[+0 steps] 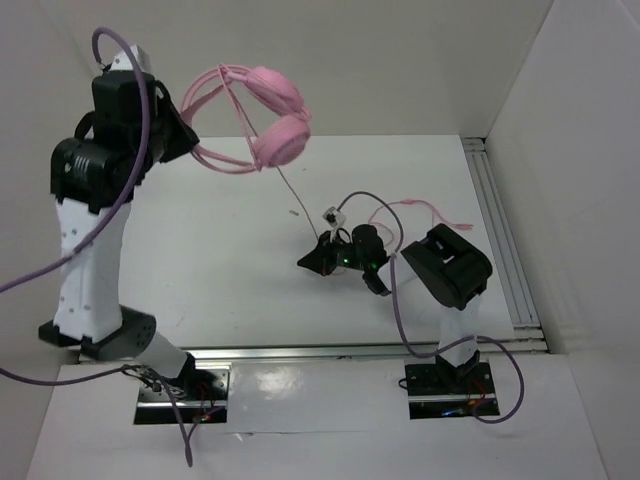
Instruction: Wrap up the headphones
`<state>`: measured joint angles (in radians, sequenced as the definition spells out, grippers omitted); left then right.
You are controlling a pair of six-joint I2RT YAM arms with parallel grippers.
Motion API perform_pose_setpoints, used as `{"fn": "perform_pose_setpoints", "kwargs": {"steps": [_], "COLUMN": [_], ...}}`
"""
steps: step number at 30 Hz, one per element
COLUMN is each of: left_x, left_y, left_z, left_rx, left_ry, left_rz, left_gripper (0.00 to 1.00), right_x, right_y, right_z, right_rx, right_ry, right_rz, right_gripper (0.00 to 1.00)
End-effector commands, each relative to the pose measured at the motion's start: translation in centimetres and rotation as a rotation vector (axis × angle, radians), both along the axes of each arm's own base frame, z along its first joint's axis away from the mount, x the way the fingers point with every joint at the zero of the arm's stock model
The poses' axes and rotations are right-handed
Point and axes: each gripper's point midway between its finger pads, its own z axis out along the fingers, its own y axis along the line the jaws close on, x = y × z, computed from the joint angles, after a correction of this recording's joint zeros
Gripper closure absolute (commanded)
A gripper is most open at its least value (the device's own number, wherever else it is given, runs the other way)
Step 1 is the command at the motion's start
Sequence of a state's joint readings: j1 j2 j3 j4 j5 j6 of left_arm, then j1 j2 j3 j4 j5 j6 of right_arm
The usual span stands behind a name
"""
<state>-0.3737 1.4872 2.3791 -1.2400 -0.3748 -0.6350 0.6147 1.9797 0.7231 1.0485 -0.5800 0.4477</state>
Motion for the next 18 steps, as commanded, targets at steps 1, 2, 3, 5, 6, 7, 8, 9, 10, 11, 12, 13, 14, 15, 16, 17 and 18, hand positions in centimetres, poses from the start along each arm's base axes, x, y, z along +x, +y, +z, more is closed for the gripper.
{"fn": "perform_pose_setpoints", "kwargs": {"steps": [1,2,3,5,6,7,8,9,10,11,12,13,14,15,16,17,18], "left_x": [6.2,8.2,9.2,11.0,12.2,12.9,13.3,13.6,13.9,13.8,13.8,13.3,13.2,12.6,12.2,11.9,11.7], "left_y": [2.4,3.0,3.5,5.2,5.4,6.1,6.4,7.0,7.4,7.9,7.9,8.7,8.7,9.0,9.3,9.5,9.5], "left_z": [2.1,0.6,0.0,-1.4,-2.9,-4.1,-5.2,-7.5,-9.0,-10.3,-13.8,-14.7,-15.9,-18.4,-19.9,-20.8,-23.2], "left_rx": [-0.173,-0.174,-0.18,-0.174,-0.161,-0.132,-0.109,-0.067,-0.051,-0.016,0.024,0.068,0.105,0.13,0.156,0.195,0.217], "left_ry": [-0.093,-0.061,-0.049,-0.021,0.013,0.041,0.068,0.122,0.152,0.182,0.265,0.287,0.314,0.381,0.419,0.44,0.485], "left_rz": [0.069,0.097,0.12,0.165,0.185,0.206,0.215,0.239,0.258,0.269,0.277,0.325,0.323,0.332,0.337,0.312,0.3], "left_gripper": [1.0,1.0,1.0,1.0,1.0,1.0,1.0,1.0,1.0,1.0,1.0,1.0,1.0,1.0,1.0,1.0,1.0], "right_x": [-1.9,-3.5,-4.9,-7.8,-8.3,-8.9,-9.5,-10.6,-10.9,-12.0,-12.6,-12.3,-12.5,-13.1,-12.5,-12.2,-12.1], "right_y": [-0.7,-0.4,-1.1,-0.5,-1.1,-1.3,-1.3,-1.7,-1.6,-1.2,-1.4,-1.5,-1.5,-1.5,-1.8,-2.0,-2.0], "right_z": [4.1,5.7,4.4,4.7,6.0,6.3,7.0,8.3,9.9,11.1,13.7,15.1,16.4,18.2,20.1,20.9,21.9], "right_rx": [0.051,0.068,0.023,-0.028,-0.054,-0.081,-0.096,-0.124,-0.118,-0.116,-0.083,-0.111,-0.12,-0.115,-0.135,-0.156,-0.159], "right_ry": [-0.135,-0.154,-0.122,-0.16,-0.186,-0.221,-0.243,-0.283,-0.314,-0.345,-0.391,-0.406,-0.456,-0.49,-0.51,-0.547,-0.562], "right_rz": [-0.008,0.018,0.016,0.061,0.026,0.021,0.012,-0.004,-0.008,0.01,0.006,-0.027,-0.022,-0.025,-0.064,-0.072,-0.072], "right_gripper": [1.0,1.0,1.0,1.0,1.0,1.0,1.0,1.0,1.0,1.0,1.0,1.0,1.0,1.0,1.0,1.0,1.0]}}
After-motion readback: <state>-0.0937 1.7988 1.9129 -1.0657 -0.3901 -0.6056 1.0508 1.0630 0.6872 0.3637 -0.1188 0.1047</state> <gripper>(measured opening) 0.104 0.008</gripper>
